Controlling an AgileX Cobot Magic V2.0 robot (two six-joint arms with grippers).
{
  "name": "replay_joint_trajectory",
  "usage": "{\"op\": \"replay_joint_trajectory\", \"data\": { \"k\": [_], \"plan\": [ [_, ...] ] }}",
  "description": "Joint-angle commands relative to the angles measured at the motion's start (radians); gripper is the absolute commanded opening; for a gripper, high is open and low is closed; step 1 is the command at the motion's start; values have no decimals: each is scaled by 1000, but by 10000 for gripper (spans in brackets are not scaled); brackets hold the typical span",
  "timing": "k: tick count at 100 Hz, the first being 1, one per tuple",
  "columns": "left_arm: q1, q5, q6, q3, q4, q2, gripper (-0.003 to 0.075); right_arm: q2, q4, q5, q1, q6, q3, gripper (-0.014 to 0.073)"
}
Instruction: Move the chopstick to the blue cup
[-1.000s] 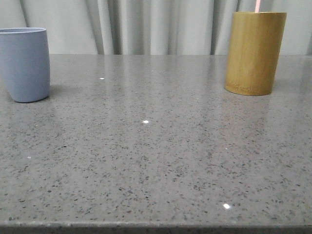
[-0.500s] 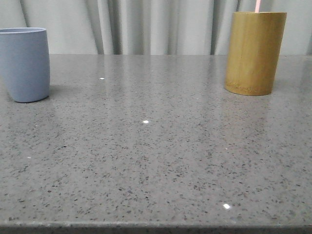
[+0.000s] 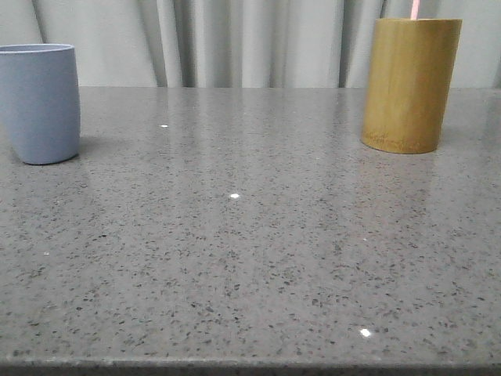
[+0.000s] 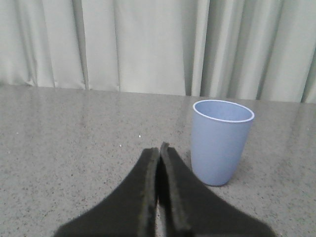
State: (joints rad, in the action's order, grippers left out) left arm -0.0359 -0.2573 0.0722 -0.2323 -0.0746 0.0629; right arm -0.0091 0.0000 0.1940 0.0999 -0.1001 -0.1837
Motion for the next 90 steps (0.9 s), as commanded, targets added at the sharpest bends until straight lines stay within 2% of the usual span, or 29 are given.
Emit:
{"op": "replay_joint_trajectory", "data": {
  "k": [1, 18, 27, 41, 53, 90],
  "plan": [
    [2, -85, 11, -144, -25, 104, -19, 40, 0, 73, -5, 0, -136, -68],
    [2, -341, 11, -381, -34, 299, -19, 137, 0, 330, -5, 0, -362, -68],
    [2, -403, 11, -483, -36, 374, -19, 192, 0, 409, -5, 0, -476, -68],
    [2, -398, 11, -555, -36, 436, -19, 234, 0, 399, -5, -1, -561, -68],
    [2, -379, 11, -557, -36, 444, -19, 235, 0, 340, -5, -1, -563, -68],
    [2, -383, 11, -557, -36, 444, -19, 235, 0, 345, -5, -1, -563, -68]
  ]
}}
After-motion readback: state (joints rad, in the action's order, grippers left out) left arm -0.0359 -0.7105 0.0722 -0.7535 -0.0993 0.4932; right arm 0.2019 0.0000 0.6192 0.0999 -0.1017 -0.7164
